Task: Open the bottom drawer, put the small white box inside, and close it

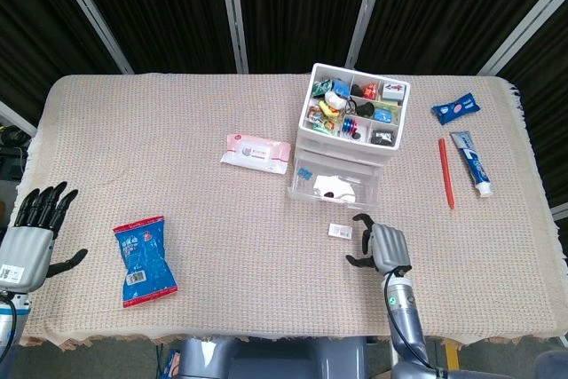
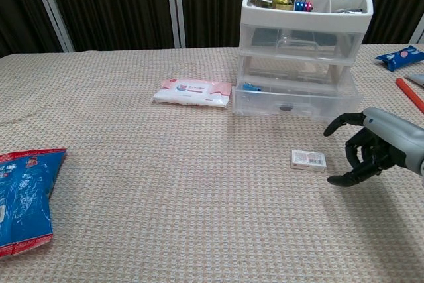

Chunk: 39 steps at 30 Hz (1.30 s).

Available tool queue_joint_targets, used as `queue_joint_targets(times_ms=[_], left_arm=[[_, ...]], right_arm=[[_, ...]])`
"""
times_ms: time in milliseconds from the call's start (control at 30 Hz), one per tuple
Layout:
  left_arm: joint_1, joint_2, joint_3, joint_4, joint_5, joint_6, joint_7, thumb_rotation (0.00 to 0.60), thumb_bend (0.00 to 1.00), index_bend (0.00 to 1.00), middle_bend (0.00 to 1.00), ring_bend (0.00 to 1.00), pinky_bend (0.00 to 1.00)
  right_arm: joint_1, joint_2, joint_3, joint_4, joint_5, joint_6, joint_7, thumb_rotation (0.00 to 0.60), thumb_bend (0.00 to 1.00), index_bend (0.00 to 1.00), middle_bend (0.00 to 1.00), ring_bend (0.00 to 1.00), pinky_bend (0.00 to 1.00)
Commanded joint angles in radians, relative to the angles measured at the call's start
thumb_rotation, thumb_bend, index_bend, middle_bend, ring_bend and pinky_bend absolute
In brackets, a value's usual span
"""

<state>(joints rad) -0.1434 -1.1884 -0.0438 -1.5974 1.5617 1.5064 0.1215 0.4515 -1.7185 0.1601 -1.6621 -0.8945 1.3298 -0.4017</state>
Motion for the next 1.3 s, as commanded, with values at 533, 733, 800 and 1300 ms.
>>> queue_joint_targets(times_ms=[533,733,800,1300], left_arm=[[-0.002,0.001,0.003,-0.005,0.001,-0.006,-0.005,0.6,0.2,0.07,0.0,0.0,0.0],[-0.002,0.001,0.001,-0.005,0.0,-0.005,-0.006,0.6,0.2,0.07,0.0,0.0,0.0],[-0.002,0.001,0.0,-0.004,-0.001,-0.004,-0.007,0.6,0.2,0.07,0.0,0.0,0.0],[-0.003,0.003,-0.001,-0.007,-0.005,-0.007,-0.014,0.6,0.2,0.08,0.0,0.0,0.0]], right_arm=[[0.032,-0.1,0.066,0.12,0.088,-0.046,-0.06,0.6,0.11,0.34,0.74,0.74,0.62],[0.038,-0.122,0.079,0.142,0.087,-0.052,-0.055,0.6,0.16,0.39,0.74,0.75,0.62],[0.041,-0.13,0.084,0.153,0.084,-0.053,-0.054,0.6,0.16,0.4,0.74,0.75,0.62],[0.04,-0.183,0.092,0.23,0.04,-0.027,-0.046,0.6,0.19,0.62,0.78,0.77,0.62]])
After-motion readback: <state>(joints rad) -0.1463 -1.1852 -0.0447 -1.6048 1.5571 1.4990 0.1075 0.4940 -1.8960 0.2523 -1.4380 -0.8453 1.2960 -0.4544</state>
